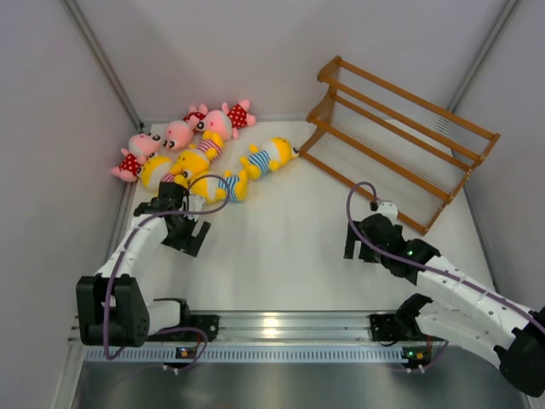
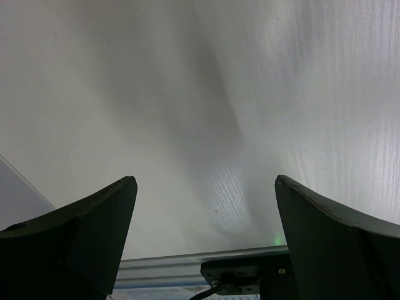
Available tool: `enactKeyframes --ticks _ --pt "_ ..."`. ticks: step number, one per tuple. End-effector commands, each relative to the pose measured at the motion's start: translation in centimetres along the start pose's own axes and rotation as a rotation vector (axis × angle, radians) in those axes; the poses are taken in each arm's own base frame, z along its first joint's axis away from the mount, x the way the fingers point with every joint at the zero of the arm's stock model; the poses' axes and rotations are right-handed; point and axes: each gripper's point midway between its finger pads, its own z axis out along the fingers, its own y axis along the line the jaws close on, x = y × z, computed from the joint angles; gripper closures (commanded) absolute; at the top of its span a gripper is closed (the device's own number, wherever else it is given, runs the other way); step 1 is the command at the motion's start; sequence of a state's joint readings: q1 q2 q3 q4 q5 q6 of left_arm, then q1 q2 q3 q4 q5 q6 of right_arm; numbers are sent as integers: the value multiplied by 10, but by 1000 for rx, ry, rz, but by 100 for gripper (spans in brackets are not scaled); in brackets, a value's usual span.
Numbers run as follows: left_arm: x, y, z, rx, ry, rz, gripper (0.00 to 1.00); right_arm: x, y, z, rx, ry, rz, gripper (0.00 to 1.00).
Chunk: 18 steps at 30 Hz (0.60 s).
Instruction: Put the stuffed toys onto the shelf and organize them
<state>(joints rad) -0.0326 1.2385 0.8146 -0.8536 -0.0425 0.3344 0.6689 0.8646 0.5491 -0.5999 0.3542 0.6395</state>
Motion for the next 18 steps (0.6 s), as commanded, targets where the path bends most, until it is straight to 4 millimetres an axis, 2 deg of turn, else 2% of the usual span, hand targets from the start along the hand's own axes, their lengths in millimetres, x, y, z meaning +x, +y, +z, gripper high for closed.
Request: enactKeyframes --ticks 1,4,7,8,9,10,12,13,15,16,17,18 --pt "-5 3 -5 -17 -39 -17 2 -12 -1 -5 -1 -38 11 1" --pt "-14 4 -11 -13 -63 -20 2 -21 7 -11 -39 -51 0 1" --pt "-31 7 -29 -4 -119 17 2 -36 20 -19 -96 -78 -9 1" --pt "-39 4 -34 20 -149 28 2 -42 28 -24 -127 -88 -10 1" --pt "-57 11 -48 4 -202 45 2 -49 33 -27 -150 -102 -9 1" --pt "-66 14 -55 -4 -229 57 2 -52 37 -28 -165 -106 -19 1" --pt "-87 17 -63 9 -269 90 2 -65 49 -35 -211 -126 -18 1" --pt "-106 22 -78 2 -320 91 2 -68 52 -36 -218 -128 -28 1" --pt "-129 25 -73 31 -318 77 2 -76 60 -40 -244 -142 -31 1" --pt "-150 32 -84 21 -359 65 6 -79 63 -38 -249 -150 -36 1" --pt "-159 34 -66 40 -311 50 9 -83 65 -39 -258 -157 -34 0" --pt "-166 38 -60 38 -297 12 12 -84 67 -38 -261 -157 -37 1"
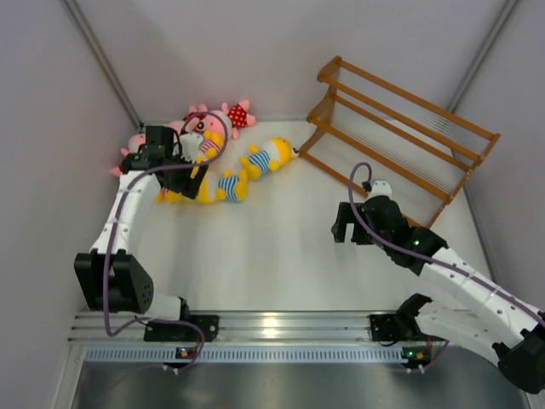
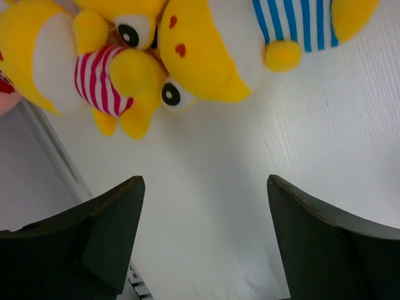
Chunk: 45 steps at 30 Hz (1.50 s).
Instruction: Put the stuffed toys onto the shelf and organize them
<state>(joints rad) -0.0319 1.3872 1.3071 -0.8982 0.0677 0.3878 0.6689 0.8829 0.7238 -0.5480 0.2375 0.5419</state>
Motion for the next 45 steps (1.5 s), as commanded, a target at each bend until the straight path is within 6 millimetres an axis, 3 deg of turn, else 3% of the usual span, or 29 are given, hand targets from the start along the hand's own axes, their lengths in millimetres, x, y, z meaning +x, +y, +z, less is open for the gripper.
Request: enactKeyframes --ticks 1,3,6,11,14,18,21,22,24,25,26,30,36,39,45 --pt "-27 12 35 29 28 -73 18 -27 16 2 -56 -60 -6 1" --pt "-37 34 59 21 55 -190 26 -28 19 5 -61 -51 -11 1" --pt "-39 44 88 64 81 -280 34 -28 22 9 -69 -46 -16 0" --pt "-47 19 116 214 88 -300 25 -20 24 19 -77 -20 -21 1" --pt "-52 13 123 242 87 -294 25 -14 27 24 -83 6 -24 0" --pt "-49 11 134 260 104 -298 32 -10 30 30 -94 23 -22 1" --pt "-45 3 142 310 114 -288 51 -11 36 33 -112 35 -28 1" --pt "-44 1 144 323 116 -288 63 -12 37 34 -115 36 -31 1" --pt "-46 -3 146 353 107 -272 77 -15 40 35 -121 37 -39 1" --pt "-44 -4 147 359 111 -274 99 -16 40 35 -120 33 -40 1" --pt "-44 -5 148 365 111 -271 100 -19 42 34 -124 32 -42 1" --pt "-44 -4 146 367 103 -251 100 -24 44 33 -127 27 -52 1" --pt "-55 -3 123 363 47 -229 100 -25 45 29 -132 26 -57 2" --pt "-67 -4 96 354 -17 -192 100 -28 46 26 -137 19 -54 2" --pt "-72 -4 60 337 -100 -88 100 -40 57 21 -191 -13 -85 3"
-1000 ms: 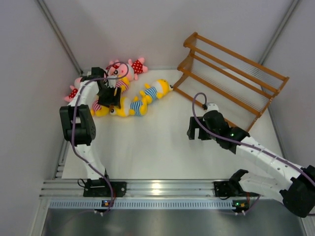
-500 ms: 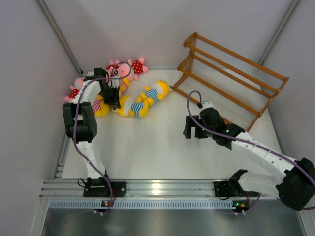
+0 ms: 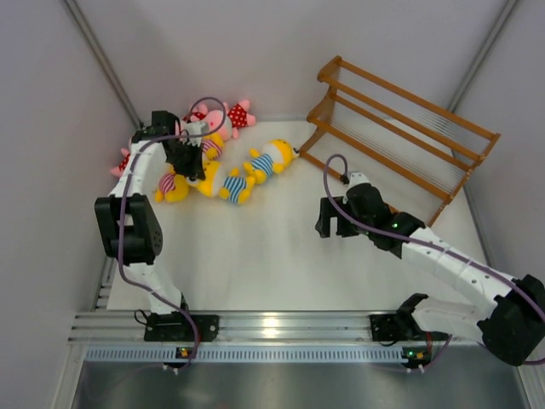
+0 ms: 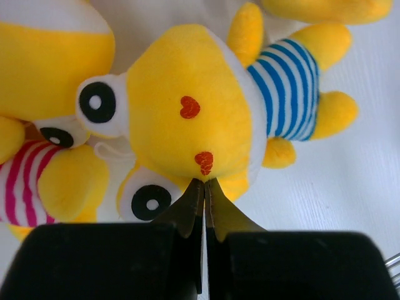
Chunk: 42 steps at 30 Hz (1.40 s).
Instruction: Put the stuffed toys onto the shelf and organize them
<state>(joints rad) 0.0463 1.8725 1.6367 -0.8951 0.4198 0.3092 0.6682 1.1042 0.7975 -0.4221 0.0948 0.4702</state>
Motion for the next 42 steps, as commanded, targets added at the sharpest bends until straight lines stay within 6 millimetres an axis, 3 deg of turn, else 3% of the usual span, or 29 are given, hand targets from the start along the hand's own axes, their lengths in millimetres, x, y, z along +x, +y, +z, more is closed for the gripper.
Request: enactKeyframes --ticks 1,6,10,11,12,13,14,15,17,18,21,23,27,28,35,37,38,41,42 --pt "-19 -19 -43 3 -121 134 100 -48 27 -18 -104 -123 -33 3" --pt "-1 -43 -63 52 -158 299 100 -83 67 -21 -251 -175 -124 3" --pt "16 -72 -79 116 -195 484 100 -121 116 -26 -447 -242 -197 3" --pt "19 -79 -80 124 -200 526 100 -126 124 -24 -476 -250 -214 3" --pt "25 -86 -83 131 -202 554 100 -129 131 -10 -492 -243 -237 3" --pt "28 -97 -82 151 -200 587 100 -141 144 -14 -542 -259 -262 3" --pt "31 -105 -81 167 -198 619 100 -140 147 4 -545 -238 -286 3" --pt "35 -111 -83 177 -198 637 100 -150 160 0 -596 -252 -311 3" --pt "42 -123 -85 229 -197 661 100 -143 168 20 -644 -206 -367 2" --pt "44 -130 -87 255 -209 670 100 -142 179 18 -707 -200 -390 2" --pt "46 -144 -93 307 -247 690 100 -125 184 36 -779 -158 -420 2" --pt "45 -150 -95 328 -261 693 100 -116 189 36 -839 -145 -411 2" --pt "43 -155 -96 354 -276 693 100 -99 194 36 -943 -160 -369 1" --pt "43 -155 -96 359 -275 690 100 -105 200 31 -983 -202 -373 1" --pt "39 -161 -99 385 -295 689 100 -74 205 72 -1002 -51 -276 1" --pt "37 -160 -100 375 -294 685 100 -67 214 70 -1044 -22 -283 3" --pt "37 -160 -100 373 -294 684 100 -61 217 71 -1053 -10 -292 5" --pt "34 -159 -102 366 -297 684 100 -56 226 65 -1056 -12 -317 33" --pt "32 -158 -102 358 -296 680 100 -55 227 64 -1054 -13 -311 55"
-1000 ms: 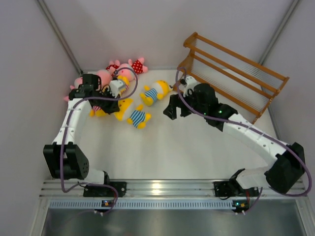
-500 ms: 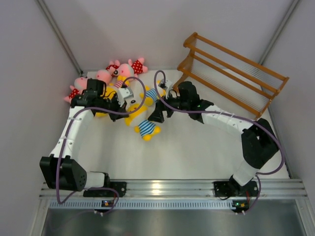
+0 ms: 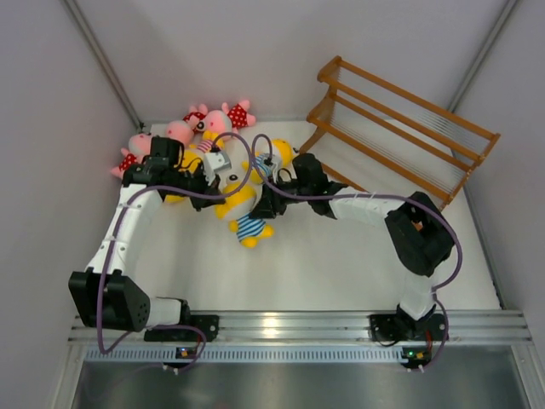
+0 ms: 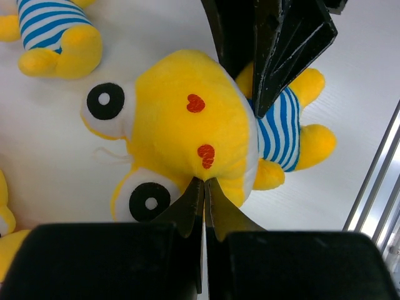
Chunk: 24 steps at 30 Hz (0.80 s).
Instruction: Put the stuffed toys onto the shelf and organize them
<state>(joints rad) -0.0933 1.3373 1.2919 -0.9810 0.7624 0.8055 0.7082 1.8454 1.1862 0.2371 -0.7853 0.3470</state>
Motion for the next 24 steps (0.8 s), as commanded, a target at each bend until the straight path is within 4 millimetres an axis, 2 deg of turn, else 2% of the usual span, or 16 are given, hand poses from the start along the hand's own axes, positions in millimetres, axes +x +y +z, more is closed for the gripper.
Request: enactKeyframes --ticks 1,2,5,6,7,9,10,12,13,16,17,19,20,22,23,24 --pt "-22 -1 -8 -6 -54 34 100 -39 42 -1 -83 -89 -128 72" --pt "-22 1 -9 -15 -48 26 100 -41 37 -4 -38 -104 -126 97" --pt "-24 19 -16 -105 0 -26 100 -49 36 -18 53 -132 -152 100" --pt "-25 24 -20 -140 12 -71 89 -50 36 -23 82 -131 -161 100" --pt "-27 36 -28 -208 36 -85 76 -60 41 -33 108 -158 -183 100" --pt "-30 44 -37 -279 47 -135 51 -72 35 -46 207 -198 -208 100" --pt "-34 51 -49 -345 56 -133 38 -81 41 -59 246 -221 -244 100" --pt "-41 57 -62 -419 51 -166 28 -103 36 -80 361 -276 -311 100" --pt "-43 60 -68 -458 53 -172 22 -115 44 -96 400 -307 -342 100" --pt "-47 76 -93 -605 72 -205 15 -162 47 -144 576 -423 -454 100" --pt "-46 83 -103 -669 88 -217 14 -184 46 -167 666 -485 -475 100" --pt "-42 88 -110 -719 110 -233 12 -208 51 -194 746 -534 -550 100" --pt "-37 91 -115 -758 128 -246 11 -227 52 -219 820 -594 -560 100" --pt "-31 92 -115 -773 149 -261 11 -251 55 -244 882 -658 -592 100" --pt "-27 92 -115 -778 158 -268 11 -264 51 -264 931 -706 -601 100" --pt "-21 91 -111 -770 174 -279 11 -271 45 -270 958 -717 -605 100"
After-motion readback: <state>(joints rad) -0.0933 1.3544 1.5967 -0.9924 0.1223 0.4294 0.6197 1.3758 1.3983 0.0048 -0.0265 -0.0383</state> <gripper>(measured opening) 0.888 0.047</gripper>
